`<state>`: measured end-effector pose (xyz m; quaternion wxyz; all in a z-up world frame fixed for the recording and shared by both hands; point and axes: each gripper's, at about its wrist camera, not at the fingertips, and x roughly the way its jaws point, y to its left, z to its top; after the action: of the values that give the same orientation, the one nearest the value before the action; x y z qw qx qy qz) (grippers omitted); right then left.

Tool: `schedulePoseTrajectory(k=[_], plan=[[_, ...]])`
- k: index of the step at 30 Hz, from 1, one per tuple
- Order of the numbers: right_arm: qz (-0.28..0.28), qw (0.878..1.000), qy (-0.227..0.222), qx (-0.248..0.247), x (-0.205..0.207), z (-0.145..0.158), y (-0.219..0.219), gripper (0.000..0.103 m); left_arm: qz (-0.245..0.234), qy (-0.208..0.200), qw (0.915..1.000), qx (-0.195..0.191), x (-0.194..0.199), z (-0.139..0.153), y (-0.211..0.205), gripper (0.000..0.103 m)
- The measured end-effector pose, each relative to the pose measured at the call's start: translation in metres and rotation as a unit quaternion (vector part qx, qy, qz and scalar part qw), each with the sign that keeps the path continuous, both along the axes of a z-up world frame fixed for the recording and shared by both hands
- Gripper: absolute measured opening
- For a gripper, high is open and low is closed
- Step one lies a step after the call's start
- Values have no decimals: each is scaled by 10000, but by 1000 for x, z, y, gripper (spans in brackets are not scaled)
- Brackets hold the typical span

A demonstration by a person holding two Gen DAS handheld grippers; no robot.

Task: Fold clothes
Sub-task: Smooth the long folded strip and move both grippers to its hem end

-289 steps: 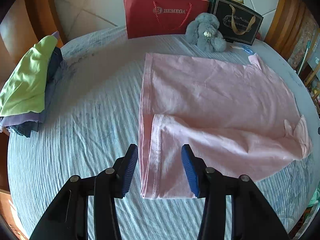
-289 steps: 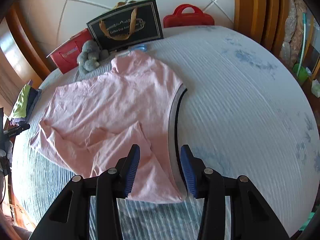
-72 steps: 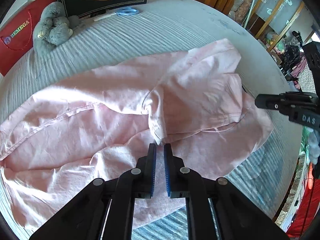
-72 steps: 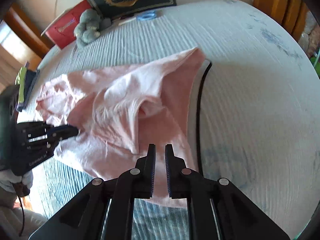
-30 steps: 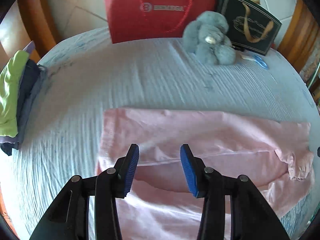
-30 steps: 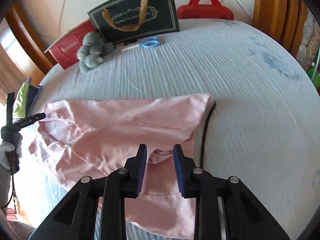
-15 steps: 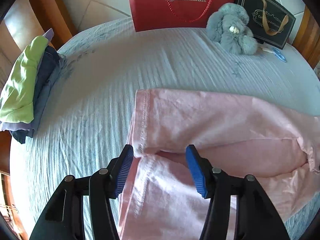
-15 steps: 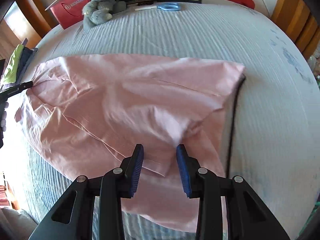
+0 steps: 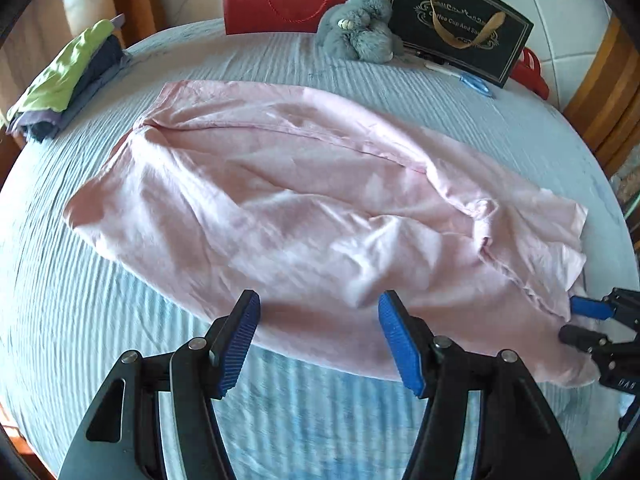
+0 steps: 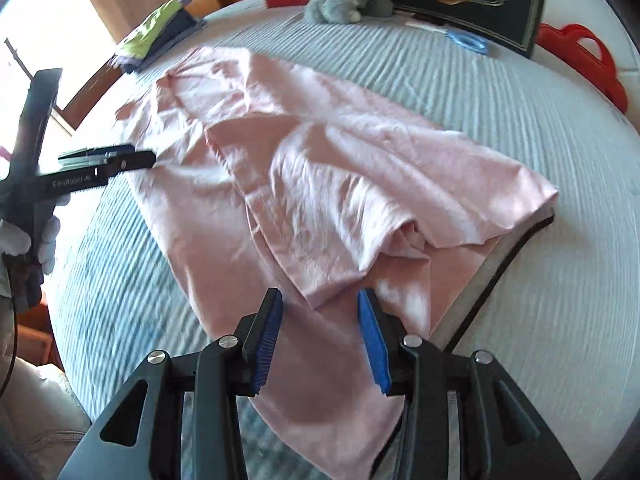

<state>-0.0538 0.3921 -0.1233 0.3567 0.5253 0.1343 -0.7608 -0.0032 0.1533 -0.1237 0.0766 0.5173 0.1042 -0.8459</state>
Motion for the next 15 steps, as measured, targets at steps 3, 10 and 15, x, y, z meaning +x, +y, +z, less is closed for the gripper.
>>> schedulePoseTrajectory(k=[3,10,15], plan=[[339,9994,-89,46,3,5,17,39,196,0,9994,282,10,2,45,64],[550,9981,-280,52,7,1,45,40,-57,-405,9991,-75,6,-10,128,65],[745,9965,-332,179,5,2,73,39,207,-557,9980,-214,17,-11,151,69]])
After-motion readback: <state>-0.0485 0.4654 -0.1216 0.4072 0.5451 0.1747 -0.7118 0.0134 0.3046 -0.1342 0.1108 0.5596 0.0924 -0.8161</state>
